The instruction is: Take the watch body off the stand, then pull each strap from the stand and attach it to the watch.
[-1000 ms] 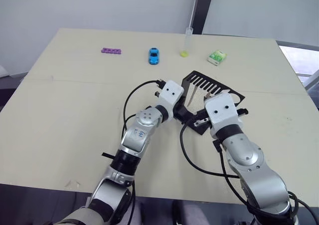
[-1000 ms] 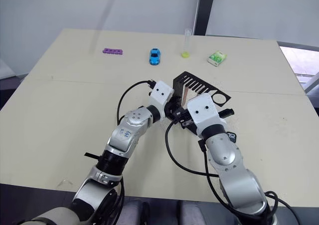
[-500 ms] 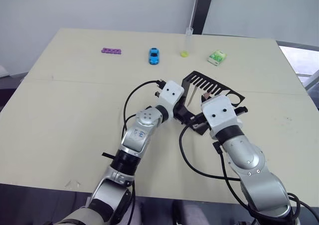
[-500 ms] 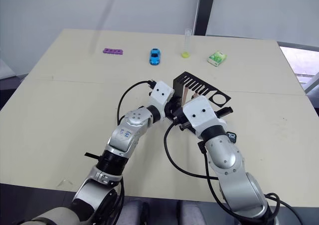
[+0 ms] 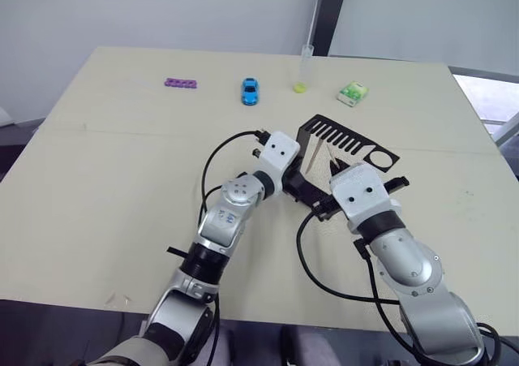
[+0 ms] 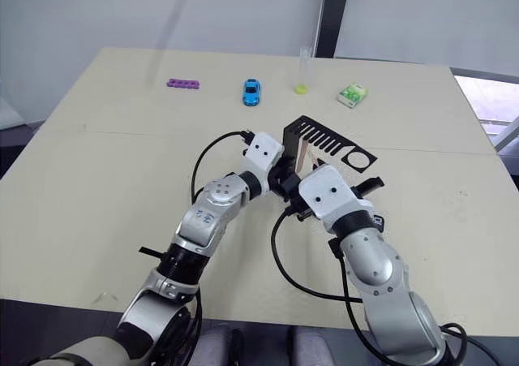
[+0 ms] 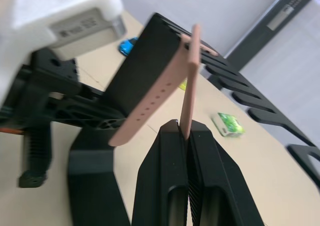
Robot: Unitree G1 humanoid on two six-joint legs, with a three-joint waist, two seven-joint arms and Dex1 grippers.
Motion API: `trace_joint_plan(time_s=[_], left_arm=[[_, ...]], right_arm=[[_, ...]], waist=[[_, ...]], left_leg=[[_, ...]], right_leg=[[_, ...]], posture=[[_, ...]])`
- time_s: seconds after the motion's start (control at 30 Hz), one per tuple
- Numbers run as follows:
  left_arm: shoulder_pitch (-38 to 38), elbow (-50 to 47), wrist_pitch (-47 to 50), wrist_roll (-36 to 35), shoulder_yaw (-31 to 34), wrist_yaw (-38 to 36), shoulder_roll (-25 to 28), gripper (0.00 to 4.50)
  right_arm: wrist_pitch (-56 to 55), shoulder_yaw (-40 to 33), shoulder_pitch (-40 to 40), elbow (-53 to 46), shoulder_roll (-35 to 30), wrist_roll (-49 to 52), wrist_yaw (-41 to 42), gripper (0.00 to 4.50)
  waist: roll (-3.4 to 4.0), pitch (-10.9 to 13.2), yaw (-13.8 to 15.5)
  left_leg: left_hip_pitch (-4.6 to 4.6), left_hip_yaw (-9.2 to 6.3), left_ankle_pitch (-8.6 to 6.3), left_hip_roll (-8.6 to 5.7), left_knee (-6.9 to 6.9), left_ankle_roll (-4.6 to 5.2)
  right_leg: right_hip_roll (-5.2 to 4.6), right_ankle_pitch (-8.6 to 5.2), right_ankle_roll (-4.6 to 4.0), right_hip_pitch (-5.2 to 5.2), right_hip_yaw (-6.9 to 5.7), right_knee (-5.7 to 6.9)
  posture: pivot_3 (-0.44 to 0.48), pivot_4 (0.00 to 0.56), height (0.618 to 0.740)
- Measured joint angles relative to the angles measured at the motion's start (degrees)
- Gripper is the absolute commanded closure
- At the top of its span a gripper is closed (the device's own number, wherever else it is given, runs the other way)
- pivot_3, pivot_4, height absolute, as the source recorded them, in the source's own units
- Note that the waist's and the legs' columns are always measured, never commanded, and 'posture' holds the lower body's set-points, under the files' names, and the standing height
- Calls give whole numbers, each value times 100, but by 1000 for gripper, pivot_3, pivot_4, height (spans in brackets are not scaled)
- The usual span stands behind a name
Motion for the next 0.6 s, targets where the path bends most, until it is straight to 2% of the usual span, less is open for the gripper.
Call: trace_joint_plan(time_s=[0.13, 0.33, 0.47, 0.6], left_arm=[[-15, 13, -9, 16, -18, -45, 22, 4500], [-60, 16, -26, 71, -64, -92, 124, 4500], [-60, 25, -85, 185, -77, 54, 118, 4500], [-59, 50, -154, 290, -45, 309, 120, 4500]], right_arm=[[-32, -959, 476, -102, 411, 981, 673, 4417], [-22, -2150, 1155, -110, 375, 2480, 1734, 4417], [-42, -2478, 1285, -94, 199, 2788, 1848, 4417], [-54, -2493, 1268, -90, 79, 2979, 1856, 4417]], waist=[[-1, -1, 6], [-1, -1, -1], [-1, -1, -11], [-1, -1, -10]], left_leg=[[0, 0, -1, 0, 1, 1], [1, 0, -1, 0, 2, 1], [2, 1, 0, 1, 3, 1], [2, 1, 0, 2, 3, 0]], right_leg=[[0, 0, 0, 3, -1, 0], [3, 0, 0, 5, 1, 2], [4, 0, 0, 4, 4, 2], [4, 0, 0, 2, 5, 3]], posture=[[0, 150, 740], [0, 150, 740], [0, 150, 740], [0, 150, 740]])
